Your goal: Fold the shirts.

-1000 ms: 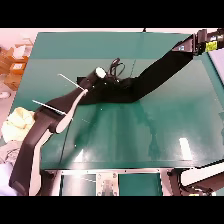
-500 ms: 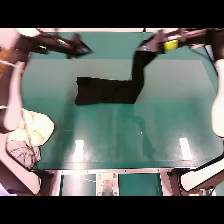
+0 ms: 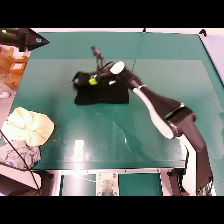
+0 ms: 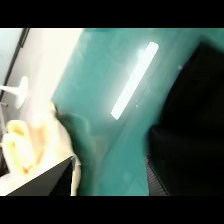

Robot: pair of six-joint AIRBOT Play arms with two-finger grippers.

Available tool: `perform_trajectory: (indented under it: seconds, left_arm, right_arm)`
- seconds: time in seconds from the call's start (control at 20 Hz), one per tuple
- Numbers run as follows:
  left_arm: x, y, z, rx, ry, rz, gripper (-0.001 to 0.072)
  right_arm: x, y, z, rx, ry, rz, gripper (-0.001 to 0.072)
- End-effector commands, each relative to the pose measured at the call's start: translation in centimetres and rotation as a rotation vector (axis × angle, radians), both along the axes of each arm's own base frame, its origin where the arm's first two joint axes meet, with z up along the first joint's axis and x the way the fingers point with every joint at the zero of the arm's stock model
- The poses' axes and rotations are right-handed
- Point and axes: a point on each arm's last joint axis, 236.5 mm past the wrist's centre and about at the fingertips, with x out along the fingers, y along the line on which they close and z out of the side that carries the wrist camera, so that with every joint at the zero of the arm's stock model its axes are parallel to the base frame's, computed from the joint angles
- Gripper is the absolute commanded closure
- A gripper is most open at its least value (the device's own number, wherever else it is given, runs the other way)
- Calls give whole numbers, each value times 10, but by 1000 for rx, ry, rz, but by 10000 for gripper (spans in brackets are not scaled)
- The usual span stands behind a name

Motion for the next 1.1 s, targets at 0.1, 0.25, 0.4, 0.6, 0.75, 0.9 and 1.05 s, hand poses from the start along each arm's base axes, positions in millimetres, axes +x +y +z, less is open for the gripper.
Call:
perform_trajectory:
  seconds: [0.1, 0.25, 0.4, 0.6, 0.75, 0.9, 1.05]
  left_arm:
    - [1, 12, -7, 20, -5, 14, 676]
    - [3, 13, -7, 18, -9, 20, 676]
    - [4, 13, -6, 17, -10, 23, 676]
    - [5, 13, -6, 14, -11, 31, 676]
    - [6, 13, -6, 14, -12, 33, 675]
    - [7, 14, -5, 12, -15, 41, 676]
    - [7, 13, -5, 12, -14, 39, 676]
  right_arm:
    - [54, -98, 34, -41, -29, -83, 204]
    - [81, -241, 52, -161, 79, -222, 198]
    - [70, -328, 11, -253, 285, -299, 126]
    - [35, -336, -70, -289, 467, -301, 120]
    - [18, -303, -106, -272, 501, -280, 120]
    - [16, -255, -115, -220, 500, -257, 121]
    - [20, -218, -115, -180, 474, -265, 157]
